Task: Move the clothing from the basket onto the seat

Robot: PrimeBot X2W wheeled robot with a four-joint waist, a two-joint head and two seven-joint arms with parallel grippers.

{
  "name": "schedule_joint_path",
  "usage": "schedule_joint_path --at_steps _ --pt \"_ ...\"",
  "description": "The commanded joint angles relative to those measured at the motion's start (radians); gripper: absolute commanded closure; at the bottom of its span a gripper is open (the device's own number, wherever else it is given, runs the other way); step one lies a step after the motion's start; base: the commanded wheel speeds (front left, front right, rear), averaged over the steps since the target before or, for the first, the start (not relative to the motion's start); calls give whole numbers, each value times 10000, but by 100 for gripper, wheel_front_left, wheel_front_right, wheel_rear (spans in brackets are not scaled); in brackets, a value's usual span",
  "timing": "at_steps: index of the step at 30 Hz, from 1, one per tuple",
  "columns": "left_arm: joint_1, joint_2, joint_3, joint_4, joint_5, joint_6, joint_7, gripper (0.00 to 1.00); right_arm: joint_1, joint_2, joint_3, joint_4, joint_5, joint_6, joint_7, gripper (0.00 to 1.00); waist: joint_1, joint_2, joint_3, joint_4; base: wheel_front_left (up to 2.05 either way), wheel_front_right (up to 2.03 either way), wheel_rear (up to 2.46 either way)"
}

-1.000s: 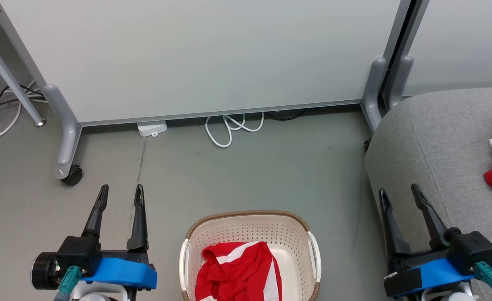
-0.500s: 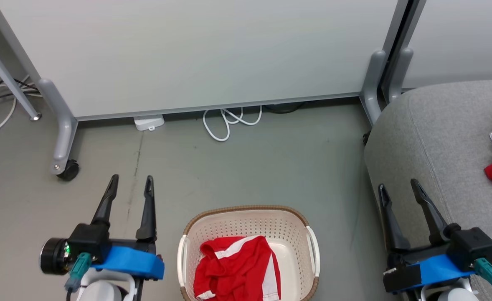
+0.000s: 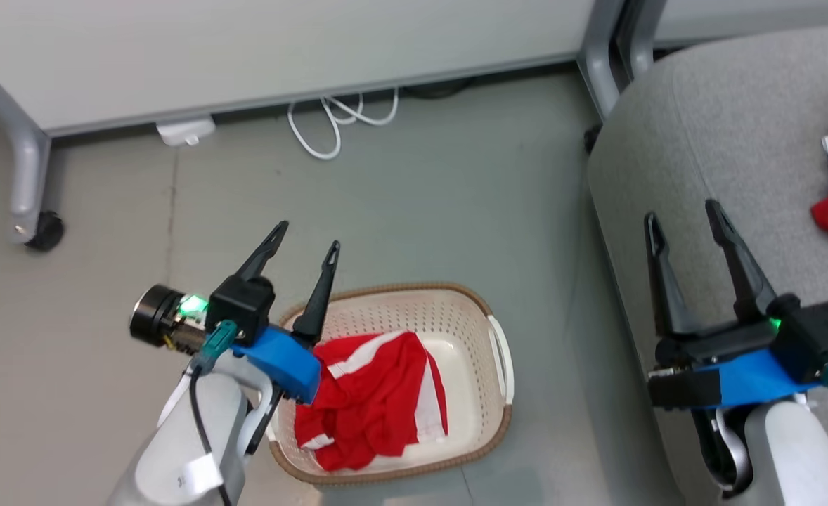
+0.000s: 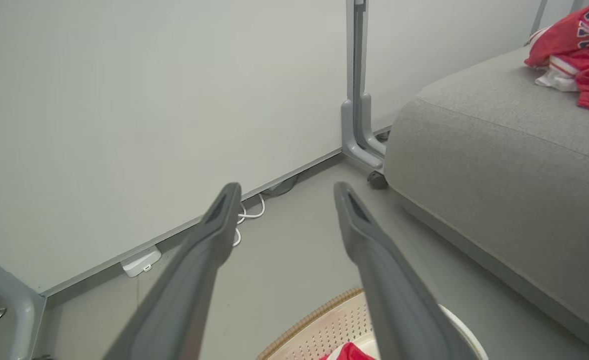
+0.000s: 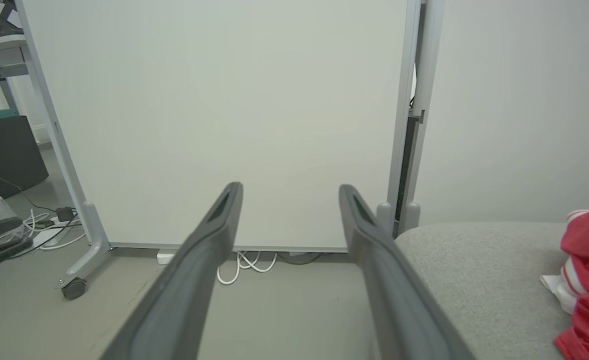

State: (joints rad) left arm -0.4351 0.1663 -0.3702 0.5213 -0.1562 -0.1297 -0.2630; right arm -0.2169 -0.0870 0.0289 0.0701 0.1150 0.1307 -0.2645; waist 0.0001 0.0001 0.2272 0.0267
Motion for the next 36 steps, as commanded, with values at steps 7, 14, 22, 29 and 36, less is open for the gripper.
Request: schedule_joint_path --at_steps 7,14,22,29,36 --pt "-1925 409 -2273 1897 -427 -9 -26 0 -1159 -39 202 -319 -38 1 0 0 -1 -1 2070 -1042 0 0 0" --pt "-3413 592 -4637 3858 -832 -7 11 0 -1975 43 471 -603 -62 1 0 0 -1 -1 3497 -1641 0 0 0" --pt "-4685 696 -7092 5400 -1529 -8 719 0 -2632 112 586 -1009 -169 1 2 0 -1 -1 4993 -2095 0 0 0" --pt "-5439 944 -8548 6248 -2303 -8 1787 0 -3010 178 734 -1439 -230 1 1 0 -1 -1 6163 -2379 0 0 0" --pt "-5696 1155 -8985 6447 -2667 -8 2801 0 -3129 233 713 -1791 -266 1 1 0 -1 -1 6939 -2542 0 0 0"
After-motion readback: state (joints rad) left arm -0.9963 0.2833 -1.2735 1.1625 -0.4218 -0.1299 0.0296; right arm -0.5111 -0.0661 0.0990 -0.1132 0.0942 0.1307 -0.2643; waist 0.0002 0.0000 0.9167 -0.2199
